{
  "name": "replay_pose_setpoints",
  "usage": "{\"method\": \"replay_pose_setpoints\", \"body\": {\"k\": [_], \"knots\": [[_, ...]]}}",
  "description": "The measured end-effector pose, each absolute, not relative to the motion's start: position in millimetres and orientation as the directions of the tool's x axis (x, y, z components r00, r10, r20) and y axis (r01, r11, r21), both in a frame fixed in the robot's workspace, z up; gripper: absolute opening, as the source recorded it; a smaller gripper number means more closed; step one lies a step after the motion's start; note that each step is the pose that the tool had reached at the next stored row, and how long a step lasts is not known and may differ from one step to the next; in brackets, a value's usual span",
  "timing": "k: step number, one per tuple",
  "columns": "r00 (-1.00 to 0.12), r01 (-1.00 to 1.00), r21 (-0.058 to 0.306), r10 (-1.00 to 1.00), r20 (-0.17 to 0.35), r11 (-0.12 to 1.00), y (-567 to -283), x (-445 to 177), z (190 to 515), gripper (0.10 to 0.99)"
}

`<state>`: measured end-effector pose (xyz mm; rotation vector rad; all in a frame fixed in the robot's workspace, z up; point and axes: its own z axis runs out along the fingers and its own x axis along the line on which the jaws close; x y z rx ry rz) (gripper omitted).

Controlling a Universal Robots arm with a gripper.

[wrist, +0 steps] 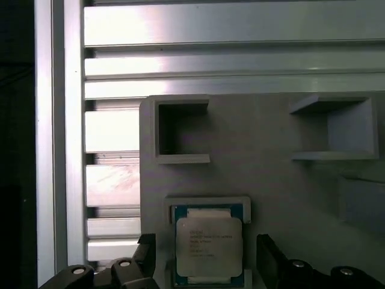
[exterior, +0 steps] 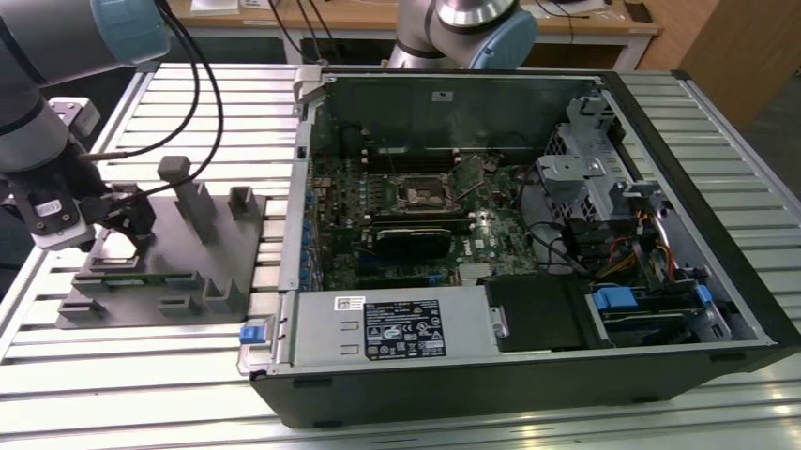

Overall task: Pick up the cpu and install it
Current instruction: 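Pick up the cpu and move it towards the insertion slot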

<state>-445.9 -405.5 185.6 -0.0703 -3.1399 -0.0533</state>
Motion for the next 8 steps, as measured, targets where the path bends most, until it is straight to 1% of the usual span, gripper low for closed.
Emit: {"method": "replay_pose_setpoints", "body": {"k": [2,3,4,5,8], "knots": [[-0.999,0.045,0.034,0.045,0.002,0.998,-405.2,-446.0,184.6,0.745],[-0.999,0.045,0.034,0.045,0.002,0.998,-404.8,-446.0,184.5,0.686],[-0.999,0.045,0.034,0.045,0.002,0.998,-404.6,-446.0,184.4,0.686],[-0.999,0.045,0.034,0.045,0.002,0.998,-404.5,-446.0,184.4,0.62],[-0.999,0.043,0.034,0.043,0.002,0.999,-404.4,-445.9,184.6,0.62]]}}
